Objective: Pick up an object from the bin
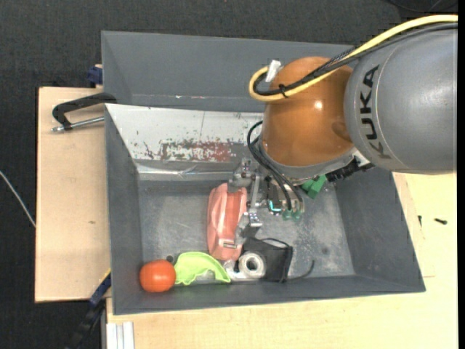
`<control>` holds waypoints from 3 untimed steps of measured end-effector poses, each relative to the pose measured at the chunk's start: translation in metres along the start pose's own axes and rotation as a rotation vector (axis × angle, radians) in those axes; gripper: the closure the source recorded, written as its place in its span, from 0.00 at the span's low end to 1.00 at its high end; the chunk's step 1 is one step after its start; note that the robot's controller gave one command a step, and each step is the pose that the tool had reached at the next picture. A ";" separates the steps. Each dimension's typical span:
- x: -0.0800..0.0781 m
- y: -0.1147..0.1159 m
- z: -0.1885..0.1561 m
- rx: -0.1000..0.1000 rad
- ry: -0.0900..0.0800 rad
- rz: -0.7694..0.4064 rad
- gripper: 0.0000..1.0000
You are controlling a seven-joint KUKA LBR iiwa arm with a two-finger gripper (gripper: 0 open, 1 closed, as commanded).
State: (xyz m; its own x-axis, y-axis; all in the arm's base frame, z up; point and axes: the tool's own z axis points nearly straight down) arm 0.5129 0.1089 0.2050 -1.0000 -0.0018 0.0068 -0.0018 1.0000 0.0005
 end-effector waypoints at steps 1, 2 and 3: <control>-0.002 0.000 -0.004 -0.001 -0.008 0.002 0.00; -0.004 -0.008 0.016 -0.003 -0.016 -0.069 0.00; -0.007 -0.014 0.030 -0.002 -0.017 -0.105 0.00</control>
Offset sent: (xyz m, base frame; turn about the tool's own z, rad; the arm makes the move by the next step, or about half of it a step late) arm 0.0048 -0.0338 -0.0731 -0.2074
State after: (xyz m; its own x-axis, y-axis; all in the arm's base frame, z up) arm 0.5193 0.0954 0.1750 -0.9942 -0.1069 -0.0099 -0.1069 0.9943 0.0021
